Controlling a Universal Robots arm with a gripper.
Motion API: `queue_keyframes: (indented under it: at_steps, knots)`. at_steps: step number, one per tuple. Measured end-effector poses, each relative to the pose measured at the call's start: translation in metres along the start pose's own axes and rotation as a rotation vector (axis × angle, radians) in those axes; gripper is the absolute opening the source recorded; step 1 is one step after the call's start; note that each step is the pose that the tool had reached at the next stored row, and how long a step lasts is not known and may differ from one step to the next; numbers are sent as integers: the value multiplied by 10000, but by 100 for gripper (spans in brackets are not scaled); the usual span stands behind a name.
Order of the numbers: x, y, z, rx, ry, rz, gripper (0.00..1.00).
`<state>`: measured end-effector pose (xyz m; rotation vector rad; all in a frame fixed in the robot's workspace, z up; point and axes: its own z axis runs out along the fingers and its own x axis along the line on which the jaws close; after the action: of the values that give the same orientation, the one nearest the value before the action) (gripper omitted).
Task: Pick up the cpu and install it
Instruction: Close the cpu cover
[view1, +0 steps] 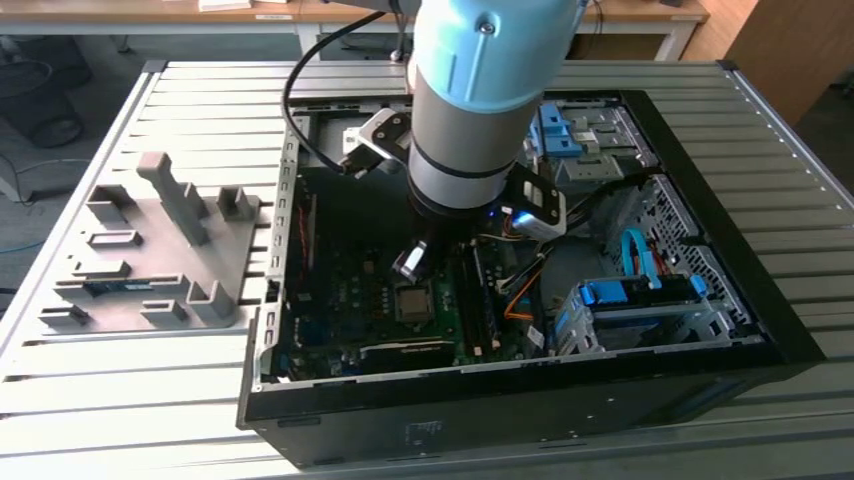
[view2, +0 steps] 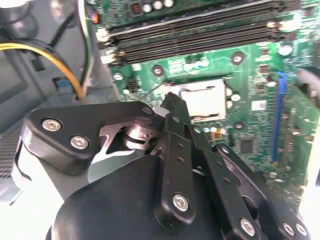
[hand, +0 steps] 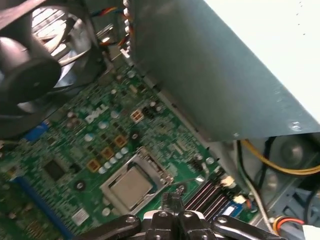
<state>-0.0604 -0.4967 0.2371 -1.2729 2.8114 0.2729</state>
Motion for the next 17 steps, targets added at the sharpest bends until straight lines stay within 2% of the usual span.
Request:
queue_keyframes:
  at_steps: [1,4,5,9,13,17]
  knots:
    - [-1,-2,2,44,68,-31,10]
    - [-5,-8,7,138,212,-111,10]
    - [-6,-10,9,183,282,-143,10]
    - [-10,-16,19,426,640,-266,10]
    - [-10,-17,21,615,912,-378,10]
    - [-12,-16,20,711,1051,-485,10]
